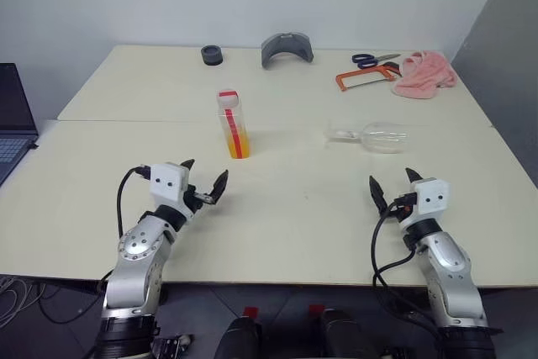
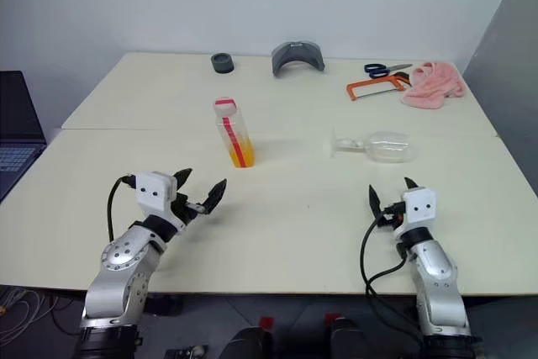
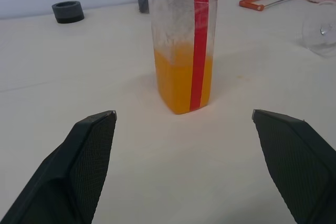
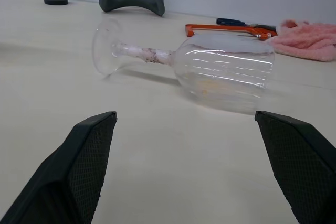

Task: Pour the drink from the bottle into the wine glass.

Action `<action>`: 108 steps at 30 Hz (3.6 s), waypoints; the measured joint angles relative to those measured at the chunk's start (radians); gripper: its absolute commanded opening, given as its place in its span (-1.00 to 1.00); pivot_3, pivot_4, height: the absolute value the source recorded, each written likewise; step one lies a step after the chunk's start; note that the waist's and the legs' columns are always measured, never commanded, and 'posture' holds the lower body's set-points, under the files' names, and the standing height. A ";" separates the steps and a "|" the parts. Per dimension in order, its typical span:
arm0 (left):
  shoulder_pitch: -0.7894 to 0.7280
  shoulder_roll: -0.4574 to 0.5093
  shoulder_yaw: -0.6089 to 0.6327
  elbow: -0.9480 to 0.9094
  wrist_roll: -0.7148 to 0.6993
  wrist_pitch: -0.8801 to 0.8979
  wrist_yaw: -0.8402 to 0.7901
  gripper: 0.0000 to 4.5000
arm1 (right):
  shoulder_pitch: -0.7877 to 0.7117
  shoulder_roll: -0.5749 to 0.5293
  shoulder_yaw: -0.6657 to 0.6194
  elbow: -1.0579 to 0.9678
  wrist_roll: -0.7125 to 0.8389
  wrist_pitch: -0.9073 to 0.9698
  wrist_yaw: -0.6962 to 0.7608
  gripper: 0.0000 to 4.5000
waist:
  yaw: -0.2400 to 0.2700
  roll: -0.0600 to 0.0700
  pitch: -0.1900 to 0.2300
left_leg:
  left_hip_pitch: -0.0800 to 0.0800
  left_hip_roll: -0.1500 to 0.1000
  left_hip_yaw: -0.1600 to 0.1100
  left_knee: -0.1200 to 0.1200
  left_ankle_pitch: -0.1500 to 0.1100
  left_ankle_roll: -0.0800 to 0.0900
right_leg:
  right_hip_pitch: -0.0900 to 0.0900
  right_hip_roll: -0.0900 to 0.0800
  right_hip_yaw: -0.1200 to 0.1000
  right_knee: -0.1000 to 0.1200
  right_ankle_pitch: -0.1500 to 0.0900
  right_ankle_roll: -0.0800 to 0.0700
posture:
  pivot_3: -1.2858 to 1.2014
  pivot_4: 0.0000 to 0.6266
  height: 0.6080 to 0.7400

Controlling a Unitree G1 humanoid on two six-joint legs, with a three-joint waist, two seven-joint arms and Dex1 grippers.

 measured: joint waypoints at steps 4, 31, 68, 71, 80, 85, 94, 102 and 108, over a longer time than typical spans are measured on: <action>0.000 -0.001 -0.001 -0.002 -0.008 0.000 -0.008 0.98 | 0.000 0.001 0.005 -0.002 0.000 0.001 0.005 1.00 | 0.000 0.000 0.000 | 0.000 0.000 0.000 0.000 0.000 0.000 | 0.000 0.000 0.000 0.000 0.000 0.000 | 0.03 -0.52 1.00; -0.048 -0.040 -0.023 0.025 0.030 0.005 0.061 0.98 | -0.032 -0.054 0.070 -0.021 0.027 0.022 0.143 1.00 | 0.001 0.000 0.000 | -0.001 -0.001 0.000 0.000 0.000 0.000 | 0.000 0.000 0.000 -0.001 0.000 0.000 | 0.03 -0.52 1.00; -0.536 -0.220 -0.106 0.473 0.207 -0.085 0.358 0.98 | -0.171 -0.295 0.141 -0.309 0.327 0.439 0.466 1.00 | 0.004 -0.008 0.006 | -0.011 -0.014 -0.006 0.003 0.001 -0.001 | -0.005 -0.006 -0.005 -0.001 0.000 0.001 | 0.03 -0.52 1.00; -0.566 -0.220 -0.104 0.512 0.217 -0.085 0.384 0.98 | -0.192 -0.295 0.141 -0.309 0.327 0.441 0.466 1.00 | 0.005 -0.009 0.006 | -0.011 -0.014 -0.006 0.003 0.001 -0.001 | -0.005 -0.006 -0.005 -0.001 0.000 0.001 | 0.03 -0.52 1.00; -0.636 -0.236 -0.093 0.563 0.222 -0.081 0.432 0.98 | -0.225 -0.293 0.145 -0.296 0.326 0.441 0.469 1.00 | 0.005 -0.010 0.007 | -0.011 -0.014 -0.006 0.003 0.001 -0.002 | -0.005 -0.007 -0.005 -0.001 0.000 0.001 | 0.03 -0.52 1.00; -0.656 -0.237 -0.097 0.568 0.229 -0.078 0.446 0.98 | -0.230 -0.291 0.154 -0.288 0.326 0.441 0.470 1.00 | 0.005 -0.010 0.007 | -0.011 -0.014 -0.006 0.003 0.002 -0.004 | -0.006 -0.007 -0.005 -0.001 0.000 0.001 | 0.03 -0.52 1.00; -0.656 -0.243 -0.110 0.568 0.245 -0.054 0.466 0.98 | -0.230 -0.292 0.154 -0.279 0.326 0.441 0.471 1.00 | 0.005 -0.010 0.007 | -0.011 -0.014 -0.006 0.003 0.002 -0.004 | -0.006 -0.007 -0.005 -0.001 0.000 0.001 | 0.03 -0.52 1.00; -0.656 -0.261 -0.113 0.567 0.244 -0.018 0.465 0.98 | -0.241 -0.292 0.154 -0.279 0.327 0.441 0.473 1.00 | 0.005 -0.010 0.007 | -0.011 -0.014 -0.006 0.003 0.003 -0.004 | -0.006 -0.007 -0.005 -0.001 0.000 0.001 | 0.03 -0.52 1.00; -0.656 -0.261 -0.113 0.567 0.245 -0.017 0.467 0.98 | -0.241 -0.293 0.154 -0.279 0.327 0.441 0.474 1.00 | 0.005 -0.010 0.007 | -0.011 -0.014 -0.006 0.003 0.003 -0.005 | -0.006 -0.007 -0.005 -0.001 0.000 0.001 | 0.03 -0.52 1.00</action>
